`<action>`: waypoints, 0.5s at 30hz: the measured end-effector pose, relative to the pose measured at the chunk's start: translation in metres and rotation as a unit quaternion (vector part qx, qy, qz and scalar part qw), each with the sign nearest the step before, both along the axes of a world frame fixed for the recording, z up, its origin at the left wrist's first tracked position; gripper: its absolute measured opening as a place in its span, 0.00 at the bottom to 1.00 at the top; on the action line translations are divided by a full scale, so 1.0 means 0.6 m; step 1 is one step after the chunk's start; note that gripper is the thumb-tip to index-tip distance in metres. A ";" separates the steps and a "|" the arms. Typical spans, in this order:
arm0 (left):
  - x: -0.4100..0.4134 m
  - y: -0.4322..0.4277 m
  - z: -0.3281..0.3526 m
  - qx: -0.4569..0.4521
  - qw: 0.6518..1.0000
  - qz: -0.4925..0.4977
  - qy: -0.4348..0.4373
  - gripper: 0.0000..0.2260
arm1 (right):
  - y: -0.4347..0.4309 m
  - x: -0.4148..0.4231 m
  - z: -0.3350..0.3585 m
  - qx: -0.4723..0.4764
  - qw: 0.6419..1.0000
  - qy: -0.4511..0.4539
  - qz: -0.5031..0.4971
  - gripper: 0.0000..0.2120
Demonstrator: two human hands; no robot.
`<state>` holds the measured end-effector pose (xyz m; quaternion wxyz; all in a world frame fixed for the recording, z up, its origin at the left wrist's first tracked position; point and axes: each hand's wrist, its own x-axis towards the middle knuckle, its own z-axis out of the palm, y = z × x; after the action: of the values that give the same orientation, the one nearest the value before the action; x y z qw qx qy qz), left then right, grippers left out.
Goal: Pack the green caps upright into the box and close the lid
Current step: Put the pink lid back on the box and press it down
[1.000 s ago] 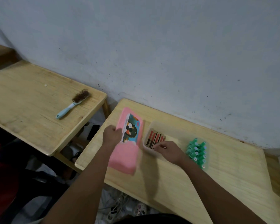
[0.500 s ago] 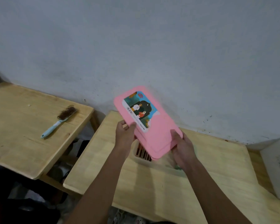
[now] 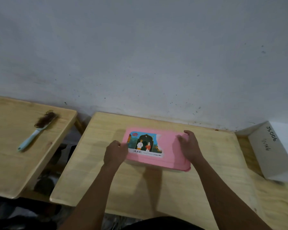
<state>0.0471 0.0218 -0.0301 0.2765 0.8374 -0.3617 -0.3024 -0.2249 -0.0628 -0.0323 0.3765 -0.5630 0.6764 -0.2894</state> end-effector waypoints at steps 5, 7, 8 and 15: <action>-0.017 0.001 -0.016 0.011 1.000 -0.016 -0.012 0.15 | 0.004 0.008 -0.021 -0.021 0.999 0.026 0.011 0.27; -0.026 0.000 -0.025 -0.005 0.999 -0.037 -0.007 0.14 | 0.011 0.006 -0.024 -0.045 0.998 0.036 0.018 0.26; -0.032 0.001 -0.026 -0.006 0.999 -0.044 -0.009 0.14 | 0.012 0.005 -0.027 -0.055 0.997 0.040 0.020 0.25; -0.053 0.002 -0.055 -0.034 0.999 -0.037 -0.014 0.12 | 0.001 0.001 -0.030 -0.079 0.996 0.044 0.001 0.21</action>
<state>0.0150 0.0229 -0.0634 0.2881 0.8179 -0.4059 -0.2885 -0.2240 -0.0620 -0.0503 0.3011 -0.6037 0.6671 -0.3161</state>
